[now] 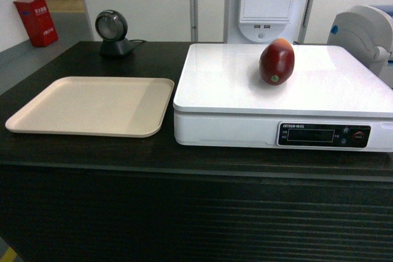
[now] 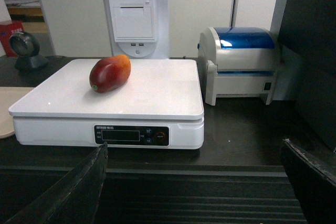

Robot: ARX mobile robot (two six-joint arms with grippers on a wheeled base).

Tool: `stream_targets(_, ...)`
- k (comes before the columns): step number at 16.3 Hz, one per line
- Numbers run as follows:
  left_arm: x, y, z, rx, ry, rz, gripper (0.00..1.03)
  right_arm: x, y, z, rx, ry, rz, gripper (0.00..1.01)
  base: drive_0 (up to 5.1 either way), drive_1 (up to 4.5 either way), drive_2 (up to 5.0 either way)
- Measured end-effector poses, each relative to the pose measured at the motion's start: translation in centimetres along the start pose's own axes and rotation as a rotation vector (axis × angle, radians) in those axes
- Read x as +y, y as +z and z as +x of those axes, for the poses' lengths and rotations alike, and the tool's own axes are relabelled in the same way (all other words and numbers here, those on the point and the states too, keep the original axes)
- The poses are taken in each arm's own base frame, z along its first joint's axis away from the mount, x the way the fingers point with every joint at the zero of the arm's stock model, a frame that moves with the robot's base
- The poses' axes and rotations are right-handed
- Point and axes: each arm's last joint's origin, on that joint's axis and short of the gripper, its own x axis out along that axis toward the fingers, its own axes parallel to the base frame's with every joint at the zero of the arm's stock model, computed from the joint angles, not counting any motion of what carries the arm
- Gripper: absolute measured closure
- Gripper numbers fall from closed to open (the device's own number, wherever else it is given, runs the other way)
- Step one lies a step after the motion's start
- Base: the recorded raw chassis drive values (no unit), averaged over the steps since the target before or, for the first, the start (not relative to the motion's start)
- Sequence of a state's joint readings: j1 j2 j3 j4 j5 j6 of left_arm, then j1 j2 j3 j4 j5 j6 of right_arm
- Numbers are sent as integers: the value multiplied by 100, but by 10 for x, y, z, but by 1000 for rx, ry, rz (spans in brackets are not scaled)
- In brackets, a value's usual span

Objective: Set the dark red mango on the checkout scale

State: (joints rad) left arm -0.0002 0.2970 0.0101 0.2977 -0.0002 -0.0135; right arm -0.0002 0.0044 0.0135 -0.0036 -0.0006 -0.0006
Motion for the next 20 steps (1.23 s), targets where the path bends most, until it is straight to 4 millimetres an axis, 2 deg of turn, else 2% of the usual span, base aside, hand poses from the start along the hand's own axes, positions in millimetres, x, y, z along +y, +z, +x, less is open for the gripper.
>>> stream_targets(8, 0, 0, -8, -2, 0, 0, 101, 0, 0, 0, 0, 0, 0, 3, 0, 0, 0)
stream_targets(10, 0, -4, -19, 16, 0, 0, 101, 0, 0, 0, 0, 0, 0, 3, 0, 0, 0)
stream_targets(18, 0, -4, -19, 11, 0, 1, 101, 0, 0, 0, 0, 0, 0, 3, 0, 0, 0)
stream_targets(19, 0, -4, -19, 11, 0, 0, 100, 0, 0, 0, 0, 0, 0, 3, 0, 0, 0)
stream_targets(20, 0, -4, -19, 11, 0, 0, 88, 0, 0, 0, 0, 0, 0, 3, 0, 0, 0)
